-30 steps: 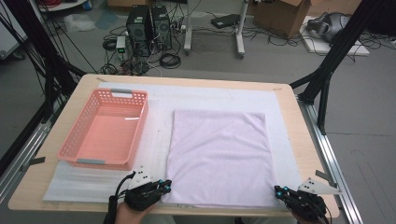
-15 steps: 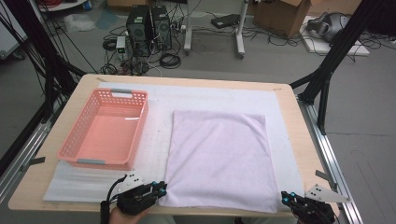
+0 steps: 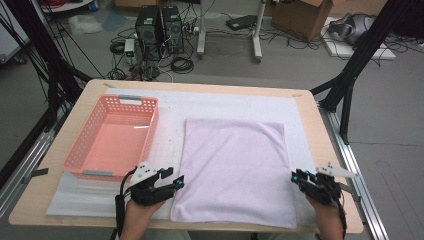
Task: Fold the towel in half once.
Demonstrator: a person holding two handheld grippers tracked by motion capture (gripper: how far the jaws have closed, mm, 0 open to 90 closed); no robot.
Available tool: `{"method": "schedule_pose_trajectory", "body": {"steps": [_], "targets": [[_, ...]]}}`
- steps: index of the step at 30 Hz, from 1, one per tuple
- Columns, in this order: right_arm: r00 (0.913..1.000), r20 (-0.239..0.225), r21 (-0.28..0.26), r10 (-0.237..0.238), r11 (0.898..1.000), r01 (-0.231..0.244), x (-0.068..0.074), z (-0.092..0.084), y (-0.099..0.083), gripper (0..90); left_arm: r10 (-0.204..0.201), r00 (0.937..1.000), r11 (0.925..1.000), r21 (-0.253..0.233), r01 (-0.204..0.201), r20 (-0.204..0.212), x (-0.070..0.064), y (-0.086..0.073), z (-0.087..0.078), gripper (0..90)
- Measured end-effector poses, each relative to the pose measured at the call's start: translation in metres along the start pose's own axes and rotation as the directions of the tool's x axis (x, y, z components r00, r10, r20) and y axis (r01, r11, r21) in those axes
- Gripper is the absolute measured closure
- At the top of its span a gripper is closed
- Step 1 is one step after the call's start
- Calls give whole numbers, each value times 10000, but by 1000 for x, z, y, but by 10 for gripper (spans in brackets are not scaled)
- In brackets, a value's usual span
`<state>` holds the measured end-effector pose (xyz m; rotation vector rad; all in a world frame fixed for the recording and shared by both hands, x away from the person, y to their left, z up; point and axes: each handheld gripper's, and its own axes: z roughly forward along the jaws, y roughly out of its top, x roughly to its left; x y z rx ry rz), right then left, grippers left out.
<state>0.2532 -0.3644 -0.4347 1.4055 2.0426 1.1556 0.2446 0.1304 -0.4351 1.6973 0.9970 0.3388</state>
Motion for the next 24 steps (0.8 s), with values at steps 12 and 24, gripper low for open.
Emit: {"method": "schedule_pose_trajectory", "body": {"steps": [12, 24], "targets": [[9918, 1257, 874, -208, 9961, 98, -15, 31, 7, 871, -145, 9998, 9991, 403, 150, -115, 15, 9, 26, 483], [9998, 0, 24, 198, 9998, -198, -24, 10, 7, 611, 60, 9950, 9917, 1286, 69, -1000, 25, 18, 63, 581]]}}
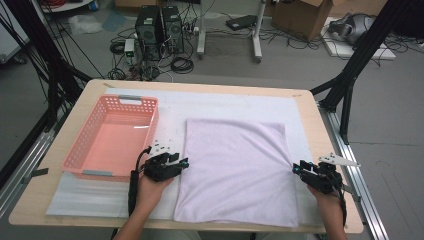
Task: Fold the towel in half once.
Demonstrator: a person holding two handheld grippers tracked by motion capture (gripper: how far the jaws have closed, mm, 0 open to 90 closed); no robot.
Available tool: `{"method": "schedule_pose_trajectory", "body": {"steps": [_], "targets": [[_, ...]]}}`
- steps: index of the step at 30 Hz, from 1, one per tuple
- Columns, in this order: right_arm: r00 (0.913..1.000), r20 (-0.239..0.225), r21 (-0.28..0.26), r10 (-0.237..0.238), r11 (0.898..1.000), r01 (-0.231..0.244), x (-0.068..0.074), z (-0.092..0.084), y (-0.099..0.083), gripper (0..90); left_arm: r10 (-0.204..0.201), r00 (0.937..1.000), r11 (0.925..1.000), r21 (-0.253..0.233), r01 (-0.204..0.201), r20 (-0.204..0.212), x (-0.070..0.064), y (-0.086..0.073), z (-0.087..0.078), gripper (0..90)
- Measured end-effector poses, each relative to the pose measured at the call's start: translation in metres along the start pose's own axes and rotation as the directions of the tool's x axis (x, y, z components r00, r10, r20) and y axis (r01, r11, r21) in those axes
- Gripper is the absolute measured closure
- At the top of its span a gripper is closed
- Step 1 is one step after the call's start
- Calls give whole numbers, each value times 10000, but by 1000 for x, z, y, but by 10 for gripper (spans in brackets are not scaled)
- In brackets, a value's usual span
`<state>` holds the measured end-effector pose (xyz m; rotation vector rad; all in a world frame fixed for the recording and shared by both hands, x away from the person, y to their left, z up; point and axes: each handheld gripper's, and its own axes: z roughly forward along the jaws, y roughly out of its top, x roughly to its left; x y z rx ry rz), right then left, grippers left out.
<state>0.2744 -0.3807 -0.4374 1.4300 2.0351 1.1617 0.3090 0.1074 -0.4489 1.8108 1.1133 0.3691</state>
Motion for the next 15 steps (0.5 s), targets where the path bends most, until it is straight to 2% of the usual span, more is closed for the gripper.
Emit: {"method": "schedule_pose_trajectory", "body": {"steps": [1, 3, 4, 6, 7, 8, 13, 14, 15], "targets": [[10000, -21, 55, 3, 10000, -3, 0, 0, -1, 606, 76, 9999, 9999, 100, -76, -67, 0, 1, 4, 606], [10000, -54, 77, 18, 10000, -17, 0, 0, -2, 605, 168, 9995, 9959, 890, -145, -250, 1, 5, 15, 613], [10000, -67, 15, 25, 10000, -25, 1, 0, -2, 603, 350, 9983, 9955, 900, -307, -467, -1, 6, 16, 621], [10000, -76, -13, -40, 10000, 40, 2, -3, -2, 602, 682, 9956, 9934, 967, -619, -639, -3, 7, 18, 729], [9999, -66, -46, -88, 10000, 88, 3, -4, -2, 602, 854, 9943, 9923, 957, -791, -637, -4, 7, 17, 823], [9999, -36, -92, -151, 9998, 151, 4, -5, -3, 601, 784, 9938, 9925, 998, -704, -787, -3, 8, 17, 843], [9998, 128, -59, -137, 9999, 138, 3, -7, -6, 536, 445, 9930, 9962, 799, -358, -1098, 2, 8, 8, 833], [9998, 138, -59, -141, 9999, 142, 3, -8, -6, 533, 253, 9937, 9981, 579, -191, -1089, 4, 7, 5, 810], [9998, 125, -54, -124, 9999, 125, 4, -8, -6, 533, 106, 9962, 9993, 369, -75, -860, 6, 6, 3, 732]]}}
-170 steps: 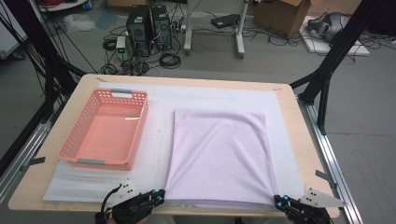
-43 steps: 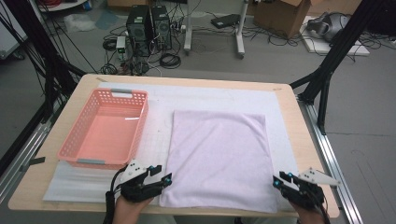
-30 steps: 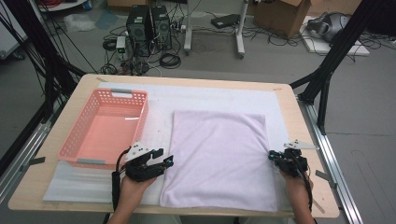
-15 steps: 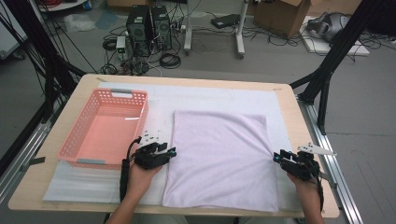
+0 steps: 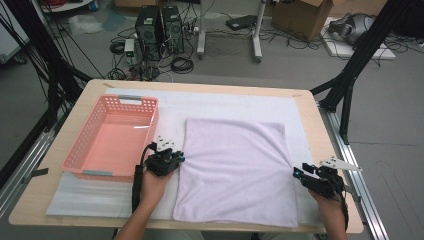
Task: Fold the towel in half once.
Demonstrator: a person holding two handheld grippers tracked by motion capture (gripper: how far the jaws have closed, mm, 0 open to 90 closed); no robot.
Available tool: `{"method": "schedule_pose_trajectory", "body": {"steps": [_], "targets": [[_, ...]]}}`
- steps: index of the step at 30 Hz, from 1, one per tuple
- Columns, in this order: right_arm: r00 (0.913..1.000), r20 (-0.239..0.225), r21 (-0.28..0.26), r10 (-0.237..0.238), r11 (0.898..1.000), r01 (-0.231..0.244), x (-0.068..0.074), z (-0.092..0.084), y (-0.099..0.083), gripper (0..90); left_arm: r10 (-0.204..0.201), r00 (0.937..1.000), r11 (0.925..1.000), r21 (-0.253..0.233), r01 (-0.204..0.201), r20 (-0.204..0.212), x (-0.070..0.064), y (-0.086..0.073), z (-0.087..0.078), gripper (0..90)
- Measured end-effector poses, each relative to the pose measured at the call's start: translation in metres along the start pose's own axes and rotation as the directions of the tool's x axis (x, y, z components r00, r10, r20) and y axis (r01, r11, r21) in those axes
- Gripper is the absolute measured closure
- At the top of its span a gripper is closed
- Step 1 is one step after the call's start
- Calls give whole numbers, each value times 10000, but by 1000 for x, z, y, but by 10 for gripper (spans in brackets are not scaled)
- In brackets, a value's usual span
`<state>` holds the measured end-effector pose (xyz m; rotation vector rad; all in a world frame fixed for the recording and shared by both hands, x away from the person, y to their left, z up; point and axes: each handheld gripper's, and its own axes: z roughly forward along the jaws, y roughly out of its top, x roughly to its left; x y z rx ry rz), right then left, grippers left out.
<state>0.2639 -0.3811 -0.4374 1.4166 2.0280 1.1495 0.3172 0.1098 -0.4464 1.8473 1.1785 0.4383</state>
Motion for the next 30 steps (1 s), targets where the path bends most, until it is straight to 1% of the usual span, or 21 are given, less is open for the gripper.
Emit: {"method": "schedule_pose_trajectory", "body": {"steps": [3, 5, 7, 8, 9, 10, 12, 13, 14, 15, 16, 17, 18, 19, 20, 21, 24, 25, 27, 28, 30], "targets": [[9997, -142, 4, -207, 9998, 208, 2, 3, 1, 575, 6, 9991, 9977, -678, 23, 418, 2, -1, -4, 510], [9981, -454, 109, -409, 9991, 415, 6, 7, 2, 648, -57, 9959, 9930, -1172, 164, 907, 2, -1, -5, 458], [9943, -628, 324, -858, 9956, 879, 12, 13, 3, 686, 107, 9918, 9878, -1555, 93, 1273, 1, -1, -7, 406], [9923, -590, 627, -1086, 9917, 1122, 15, 16, 2, 695, 200, 9879, 9846, -1746, 73, 1539, 1, -1, -7, 398], [9902, -369, 997, -1345, 9855, 1376, 18, 20, 1, 695, 196, 9854, 9826, -1855, 123, 1691, 1, -1, -8, 392], [9876, -268, 987, -1544, 9828, 1563, 18, 21, 0, 696, 217, 9831, 9800, -1984, 150, 1816, 0, -1, -9, 380], [9903, -25, 1149, -1391, 9837, 1384, 16, 18, 1, 655, 212, 9785, 9736, -2267, 264, 2050, 1, 0, -12, 372], [9915, 70, 1074, -1296, 9859, 1281, 14, 16, 2, 641, 156, 9766, 9704, -2388, 370, 2145, 1, 0, -13, 372], [9931, -57, 918, -1175, 9888, 1175, 11, 13, 1, 630, 124, 9741, 9666, -2520, 460, 2257, 1, 1, -14, 372], [9944, -162, 732, -1041, 9918, 1050, 9, 10, 1, 606, 135, 9735, 9643, -2606, 477, 2282, 2, 1, -15, 372], [9961, -289, 467, -837, 9953, 850, 6, 7, 0, 575, 214, 9731, 9630, -2662, 416, 2294, 2, 1, -15, 372], [9971, -400, 161, -655, 9977, 661, 4, 3, 1, 532, 471, 9722, 9627, -2700, 171, 2296, 2, 1, -15, 373], [9978, -430, -70, -498, 9987, 495, 3, 0, 2, 497, 857, 9715, 9621, -2715, -232, 2209, 2, 0, -15, 372], [9983, -463, -280, -366, 9990, 353, 2, -3, 3, 470, 1017, 9689, 9619, -2706, -380, 2256, 1, 0, -15, 374], [9981, -476, -392, -394, 9985, 375, 2, -4, 3, 447, 1045, 9632, 9618, -2717, -344, 2478, 1, -1, -14, 375], [9980, -473, -460, -410, 9982, 388, 3, -5, 3, 413, 1027, 9600, 9624, -2701, -297, 2604, 1, -1, -13, 368], [9970, -442, -563, -635, 9965, 610, 5, -7, 2, 338, 1077, 9604, 9541, -2981, -272, 2570, 0, 0, -13, 337], [9964, -413, -589, -738, 9957, 713, 5, -7, 2, 318, 1126, 9594, 9551, -2945, -326, 2587, 0, 1, -14, 336], [9963, -355, -698, -781, 9947, 755, 4, -8, 2, 287, 989, 9577, 9579, -2866, -181, 2701, -1, 3, -15, 317], [9966, -311, -734, -763, 9946, 739, 4, -8, 2, 277, 910, 9555, 9588, -2839, -80, 2805, -1, 3, -15, 284], [9973, -251, -823, -693, 9944, 670, 3, -9, 2, 268, 899, 9602, 9614, -2747, -143, 2644, -3, 4, -16, 233]]}}
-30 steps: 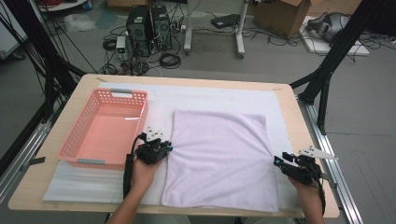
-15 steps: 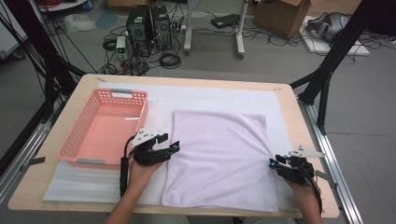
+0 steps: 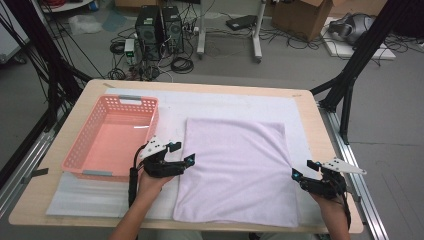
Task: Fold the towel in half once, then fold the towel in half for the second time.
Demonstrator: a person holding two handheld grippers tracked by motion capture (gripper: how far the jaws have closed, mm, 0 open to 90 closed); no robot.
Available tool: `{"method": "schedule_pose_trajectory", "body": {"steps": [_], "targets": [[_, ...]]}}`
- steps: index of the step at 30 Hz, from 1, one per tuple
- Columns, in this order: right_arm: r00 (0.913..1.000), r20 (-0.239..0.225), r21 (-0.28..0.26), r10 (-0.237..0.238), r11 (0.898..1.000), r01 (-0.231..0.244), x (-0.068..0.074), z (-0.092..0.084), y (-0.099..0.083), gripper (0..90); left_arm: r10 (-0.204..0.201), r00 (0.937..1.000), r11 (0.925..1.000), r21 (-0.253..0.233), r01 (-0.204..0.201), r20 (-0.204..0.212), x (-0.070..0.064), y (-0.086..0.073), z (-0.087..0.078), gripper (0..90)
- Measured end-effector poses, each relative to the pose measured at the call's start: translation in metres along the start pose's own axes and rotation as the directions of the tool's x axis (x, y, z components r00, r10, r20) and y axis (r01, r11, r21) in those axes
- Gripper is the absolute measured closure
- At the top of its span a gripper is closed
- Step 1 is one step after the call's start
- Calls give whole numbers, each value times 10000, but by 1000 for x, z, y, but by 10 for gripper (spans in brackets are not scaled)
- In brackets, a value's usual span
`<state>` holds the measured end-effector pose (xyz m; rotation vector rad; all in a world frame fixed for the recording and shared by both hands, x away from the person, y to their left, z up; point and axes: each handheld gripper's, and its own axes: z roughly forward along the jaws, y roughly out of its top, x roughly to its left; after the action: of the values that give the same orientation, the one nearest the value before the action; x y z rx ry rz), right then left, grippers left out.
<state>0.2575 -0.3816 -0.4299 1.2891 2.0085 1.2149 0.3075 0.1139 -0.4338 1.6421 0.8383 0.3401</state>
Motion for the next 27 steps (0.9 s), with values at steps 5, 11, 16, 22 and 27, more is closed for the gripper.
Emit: {"method": "schedule_pose_trajectory", "body": {"steps": [5, 11, 16, 22, 27], "targets": [[10000, 8, 58, -7, 10000, 7, 1, 1, -1, 268, -126, 9999, 9999, -77, 126, 34, 0, 1, -1, 211], [10000, 27, 111, 38, 9999, -39, 1, 3, -1, 268, -137, 9999, 9999, -40, 137, -43, 2, 2, 0, 213], [9999, 61, 174, 82, 9998, -83, -1, 3, -2, 268, -218, 9997, 9998, -9, 218, -65, 2, 2, 0, 222], [9997, 95, 191, 216, 9996, -218, -4, 5, -2, 269, -356, 9994, 9994, -12, 356, -56, 5, 2, 0, 239], [9996, 58, 226, 273, 9994, -274, -6, 10, 0, 269, -452, 9990, 9990, -7, 452, -18, 7, 5, 3, 260]]}}
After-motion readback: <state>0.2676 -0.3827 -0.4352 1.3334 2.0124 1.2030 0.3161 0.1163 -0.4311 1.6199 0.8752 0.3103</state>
